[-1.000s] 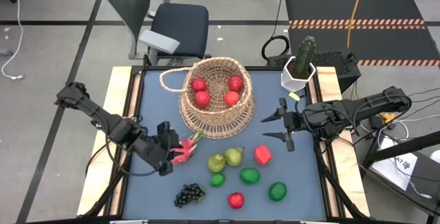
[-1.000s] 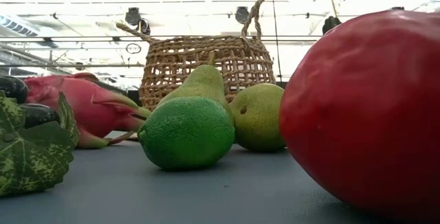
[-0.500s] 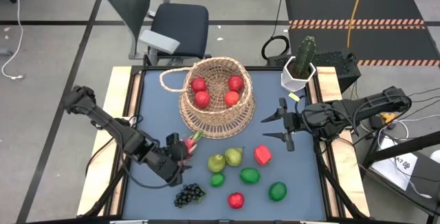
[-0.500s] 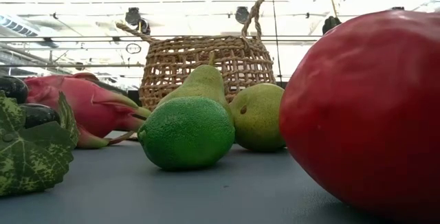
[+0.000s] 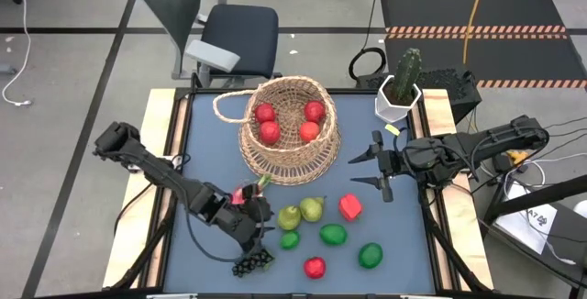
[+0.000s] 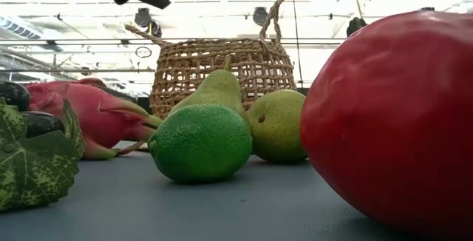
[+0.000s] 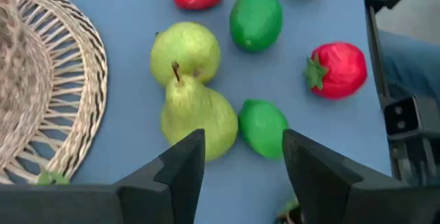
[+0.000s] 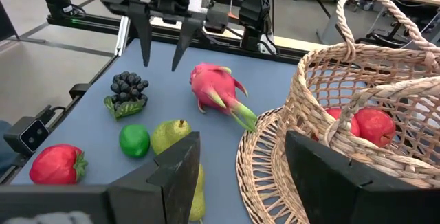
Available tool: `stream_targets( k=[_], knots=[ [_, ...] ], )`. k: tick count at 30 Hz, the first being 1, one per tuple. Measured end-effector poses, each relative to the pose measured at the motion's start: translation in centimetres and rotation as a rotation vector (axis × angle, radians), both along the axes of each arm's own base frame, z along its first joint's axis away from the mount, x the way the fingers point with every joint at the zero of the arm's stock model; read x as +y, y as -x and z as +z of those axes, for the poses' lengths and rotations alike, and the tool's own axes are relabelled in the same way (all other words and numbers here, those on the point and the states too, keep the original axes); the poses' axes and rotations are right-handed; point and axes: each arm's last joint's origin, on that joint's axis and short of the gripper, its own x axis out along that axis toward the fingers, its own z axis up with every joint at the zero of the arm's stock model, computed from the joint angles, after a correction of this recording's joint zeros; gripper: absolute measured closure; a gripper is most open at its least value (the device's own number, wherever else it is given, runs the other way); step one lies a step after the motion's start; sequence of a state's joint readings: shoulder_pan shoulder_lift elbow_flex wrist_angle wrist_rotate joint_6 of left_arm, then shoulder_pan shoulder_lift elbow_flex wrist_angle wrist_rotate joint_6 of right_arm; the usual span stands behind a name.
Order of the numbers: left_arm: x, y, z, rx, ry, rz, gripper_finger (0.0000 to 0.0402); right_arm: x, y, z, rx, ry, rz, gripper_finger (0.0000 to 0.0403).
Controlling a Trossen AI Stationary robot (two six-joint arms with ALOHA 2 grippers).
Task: Build produce basket
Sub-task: Put the pear into the basket
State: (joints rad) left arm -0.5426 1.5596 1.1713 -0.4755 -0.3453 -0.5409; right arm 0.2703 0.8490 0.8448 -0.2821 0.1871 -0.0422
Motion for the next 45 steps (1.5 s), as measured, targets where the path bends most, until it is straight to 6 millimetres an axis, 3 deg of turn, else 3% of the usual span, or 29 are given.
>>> stream_targets(
  k=[5, 12, 19, 29, 45],
  knots=[
    [0.1, -1.6, -1.1, -0.037, -0.016, 0.031, 0.0191, 0.0, 0.0, 0.0, 0.002, 0.001, 0.000, 0.0195],
    [0.8, -3.0, -3.1, -0.009, -0.082, 0.102, 0.0128, 0.0, 0.1, -0.1, 0.016, 0.004, 0.000, 0.0195],
    [2.7, -3.9, -3.3, -0.014, -0.049, 0.214, 0.0093, 0.0, 0.1, -0.2, 0.017, 0.005, 0.000, 0.0195],
    [2.6, -4.8, -3.2, -0.062, -0.037, 0.128, 0.0138, 0.0, 0.1, -0.4, 0.043, 0.012, 0.000, 0.0195],
    [2.4, -6.1, -5.2, -0.060, -0.073, 0.104, 0.0201, -0.1, 0.2, -0.4, 0.043, 0.009, -0.001, 0.0195]
  ],
)
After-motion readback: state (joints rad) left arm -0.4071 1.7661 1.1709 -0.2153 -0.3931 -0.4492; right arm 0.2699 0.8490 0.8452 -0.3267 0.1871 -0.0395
